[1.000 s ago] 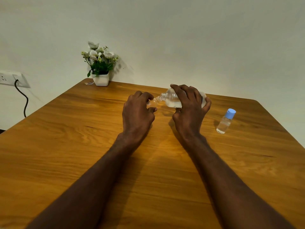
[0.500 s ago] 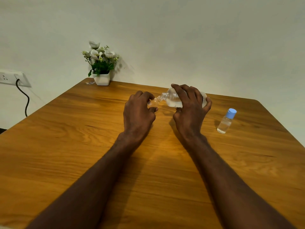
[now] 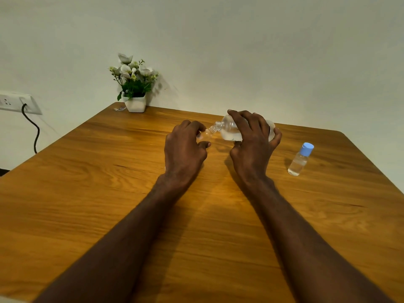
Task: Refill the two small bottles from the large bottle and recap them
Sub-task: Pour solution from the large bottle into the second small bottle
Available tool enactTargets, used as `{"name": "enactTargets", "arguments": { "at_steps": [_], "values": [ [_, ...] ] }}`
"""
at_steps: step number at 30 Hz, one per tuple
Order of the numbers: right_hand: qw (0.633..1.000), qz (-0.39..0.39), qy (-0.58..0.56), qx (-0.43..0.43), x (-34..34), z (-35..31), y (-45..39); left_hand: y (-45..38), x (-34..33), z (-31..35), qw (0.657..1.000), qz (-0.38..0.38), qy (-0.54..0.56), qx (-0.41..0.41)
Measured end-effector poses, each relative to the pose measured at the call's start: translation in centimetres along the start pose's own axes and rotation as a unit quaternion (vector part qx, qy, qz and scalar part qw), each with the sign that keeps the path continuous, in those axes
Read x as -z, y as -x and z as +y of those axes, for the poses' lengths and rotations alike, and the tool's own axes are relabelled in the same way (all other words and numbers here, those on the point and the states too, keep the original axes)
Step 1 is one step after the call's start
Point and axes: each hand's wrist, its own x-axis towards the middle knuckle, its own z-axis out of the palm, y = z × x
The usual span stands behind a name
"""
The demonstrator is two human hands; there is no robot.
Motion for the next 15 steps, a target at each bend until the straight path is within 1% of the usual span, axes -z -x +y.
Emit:
{"name": "enactTargets", "arguments": {
  "at_steps": [15],
  "values": [
    [1.0,0.004,0.005,-0.006,-0.18,0.07,0.01,0.06,-0.04,-0.06,1.0,-0.008,0.007,0.005]
  ]
}}
